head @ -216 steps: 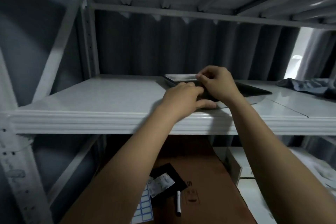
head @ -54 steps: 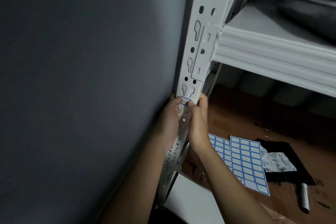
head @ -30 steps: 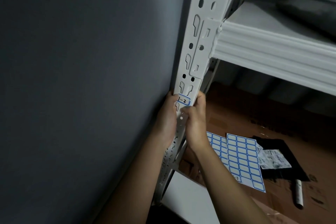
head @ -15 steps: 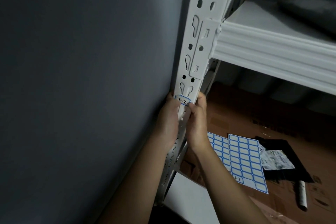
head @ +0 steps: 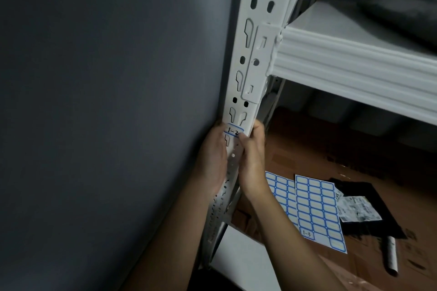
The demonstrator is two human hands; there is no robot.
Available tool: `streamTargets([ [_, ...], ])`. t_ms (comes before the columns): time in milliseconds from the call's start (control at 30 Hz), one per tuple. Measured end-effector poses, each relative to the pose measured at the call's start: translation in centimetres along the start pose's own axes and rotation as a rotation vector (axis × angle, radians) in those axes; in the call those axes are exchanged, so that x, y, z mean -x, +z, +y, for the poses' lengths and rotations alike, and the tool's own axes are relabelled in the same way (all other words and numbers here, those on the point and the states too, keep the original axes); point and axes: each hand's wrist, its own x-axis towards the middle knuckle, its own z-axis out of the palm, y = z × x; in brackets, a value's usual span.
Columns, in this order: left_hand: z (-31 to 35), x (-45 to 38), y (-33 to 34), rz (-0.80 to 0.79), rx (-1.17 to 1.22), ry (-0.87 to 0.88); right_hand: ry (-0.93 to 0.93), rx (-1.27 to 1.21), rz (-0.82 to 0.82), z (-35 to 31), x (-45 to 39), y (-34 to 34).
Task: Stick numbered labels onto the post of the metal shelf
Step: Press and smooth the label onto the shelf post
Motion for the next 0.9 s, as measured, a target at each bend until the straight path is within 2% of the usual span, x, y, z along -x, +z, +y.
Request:
streamTargets([
  [900,0.4,0.4,0.3,-0.014,0.012,0.003,0.074,0.135,0.105,-0.4,0.4,0.9],
])
